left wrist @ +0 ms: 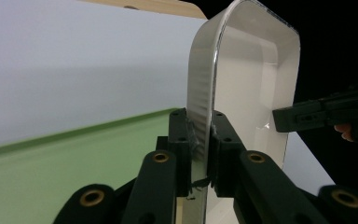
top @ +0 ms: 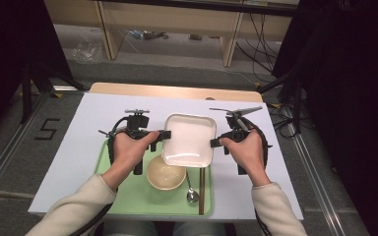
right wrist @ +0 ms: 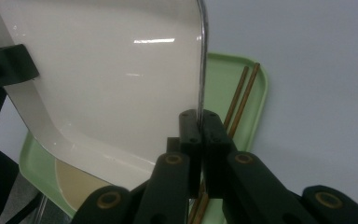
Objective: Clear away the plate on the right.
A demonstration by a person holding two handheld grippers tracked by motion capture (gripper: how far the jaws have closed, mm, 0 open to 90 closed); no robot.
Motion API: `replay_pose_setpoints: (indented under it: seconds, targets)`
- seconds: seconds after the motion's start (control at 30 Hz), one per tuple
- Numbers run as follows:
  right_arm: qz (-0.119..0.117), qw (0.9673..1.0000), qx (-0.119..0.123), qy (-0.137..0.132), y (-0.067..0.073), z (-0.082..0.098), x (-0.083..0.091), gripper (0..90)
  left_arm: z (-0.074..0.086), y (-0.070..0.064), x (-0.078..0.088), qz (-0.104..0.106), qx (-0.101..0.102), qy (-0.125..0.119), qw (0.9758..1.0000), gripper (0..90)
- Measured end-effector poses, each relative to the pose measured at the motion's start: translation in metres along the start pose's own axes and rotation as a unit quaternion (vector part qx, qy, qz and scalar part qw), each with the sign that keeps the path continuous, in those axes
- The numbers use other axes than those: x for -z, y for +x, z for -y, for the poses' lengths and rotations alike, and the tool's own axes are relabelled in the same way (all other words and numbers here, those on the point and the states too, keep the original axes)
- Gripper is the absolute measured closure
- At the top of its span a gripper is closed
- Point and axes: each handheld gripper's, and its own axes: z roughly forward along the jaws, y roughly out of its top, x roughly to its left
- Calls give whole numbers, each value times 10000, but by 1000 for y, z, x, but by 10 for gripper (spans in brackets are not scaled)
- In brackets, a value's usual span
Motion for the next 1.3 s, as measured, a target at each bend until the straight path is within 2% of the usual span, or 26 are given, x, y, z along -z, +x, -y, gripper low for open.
replay_pose_setpoints:
  seconds: [0.13,0.17,0.27,0.3,0.33,0.37,0.4,0.43,0.47,0.53,0.57,0.7,0.77,0.8,0.83,0.87,0.9,0.93,0.97,1.0,1.03,1.1,1.17,1.2,1.27,1.3]
  targets:
    - [-41,9999,94,-72,-3,-1,0,870,0,1,-1,-6,30,0,10000,811]
    - [-40,9999,145,-70,-4,-1,1,835,-1,1,0,-8,13,12,10000,811]
    - [-63,9997,18,-230,-3,-1,4,737,-1,4,1,-25,63,7,10000,811]
    - [-124,9994,50,-321,-5,-2,7,715,-2,6,2,-39,59,11,10000,811]
    - [-138,9988,204,-434,-7,-2,9,682,-2,7,3,-56,106,-7,9999,811]
    - [-139,9983,140,-557,-6,-2,13,656,-3,10,4,-52,120,-19,9999,811]
    - [-165,9960,351,-803,-9,-3,15,648,-3,12,5,-48,139,-21,9999,811]
    - [-106,9949,461,-887,-11,-4,20,649,-4,14,7,-47,192,-44,9998,811]
    - [-72,9952,352,-910,-11,-4,24,646,-5,16,10,-50,212,-35,9998,811]
    - [-100,9929,459,-1094,-18,-5,30,629,-5,19,14,-57,257,-64,9996,811]
    - [-77,9927,338,-1154,-21,-6,32,621,-6,21,16,-60,262,-61,9996,811]
    - [247,9905,308,-1316,-38,-6,34,585,-9,30,28,-45,368,-148,9992,811]
    - [436,9894,402,-1326,-49,-6,32,574,-10,34,35,-83,396,-170,9990,811]
    - [475,9901,305,-1283,-52,-6,32,569,-10,36,37,-96,404,-174,9990,811]
    - [501,9897,335,-1302,-56,-6,31,566,-10,39,41,-125,436,-189,9988,811]
    - [521,9909,99,-1236,-57,-5,29,562,-10,42,44,-147,420,-184,9988,811]
    - [646,9893,337,-1264,-63,-5,28,557,-10,46,48,-138,489,-207,9985,811]
    - [612,9900,199,-1253,-65,-5,26,553,-10,49,52,-146,536,-208,9982,811]
    - [677,9914,264,-1089,-70,-6,27,551,-10,52,55,-150,547,-216,9982,811]
    - [659,9893,385,-1247,-74,-6,24,550,-10,54,58,-178,555,-226,9980,811]
    - [798,9875,485,-1269,-76,-6,23,549,-10,57,61,-206,568,-228,9979,811]
    - [761,9892,379,-1197,-78,-6,22,546,-10,62,65,-239,613,-253,9975,811]
    - [816,9894,345,-1153,-82,-6,22,545,-10,66,70,-244,647,-252,9973,811]
    - [814,9902,164,-1120,-81,-6,22,545,-9,68,72,-248,656,-242,9972,811]
    - [966,9886,70,-1154,-82,-6,23,545,-9,71,75,-249,681,-243,9971,811]
    - [904,9898,69,-1098,-84,-5,25,545,-9,73,78,-245,691,-237,9970,811]
